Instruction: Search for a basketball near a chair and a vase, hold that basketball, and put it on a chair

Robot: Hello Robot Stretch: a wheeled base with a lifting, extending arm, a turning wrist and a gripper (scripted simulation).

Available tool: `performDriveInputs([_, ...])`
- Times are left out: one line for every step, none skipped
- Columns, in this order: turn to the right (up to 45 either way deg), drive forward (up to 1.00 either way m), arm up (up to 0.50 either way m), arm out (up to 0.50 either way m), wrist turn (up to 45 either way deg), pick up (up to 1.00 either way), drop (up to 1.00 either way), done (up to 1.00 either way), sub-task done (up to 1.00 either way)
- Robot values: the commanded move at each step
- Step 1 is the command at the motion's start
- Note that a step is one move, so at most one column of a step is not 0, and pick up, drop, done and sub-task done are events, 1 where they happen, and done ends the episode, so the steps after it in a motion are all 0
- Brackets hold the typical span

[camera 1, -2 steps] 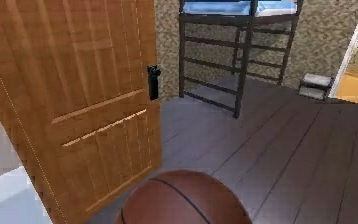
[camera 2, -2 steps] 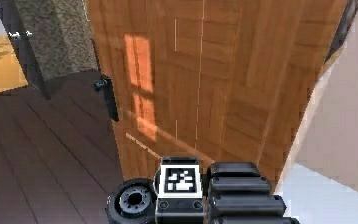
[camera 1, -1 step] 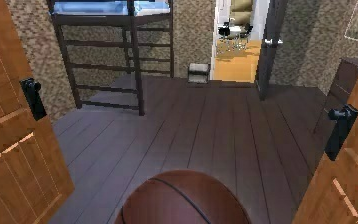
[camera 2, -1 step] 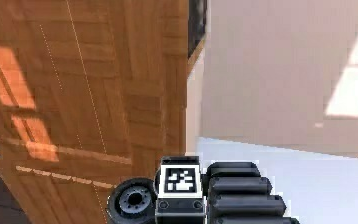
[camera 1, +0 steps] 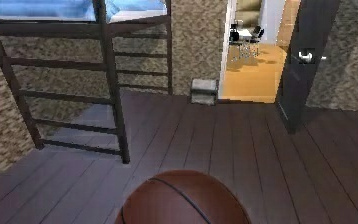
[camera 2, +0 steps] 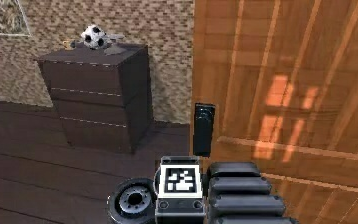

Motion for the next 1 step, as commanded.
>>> performDriveInputs([3.0, 0.00, 0.00, 0.00, 0.0, 0.00, 0.00, 0.00, 0.00])
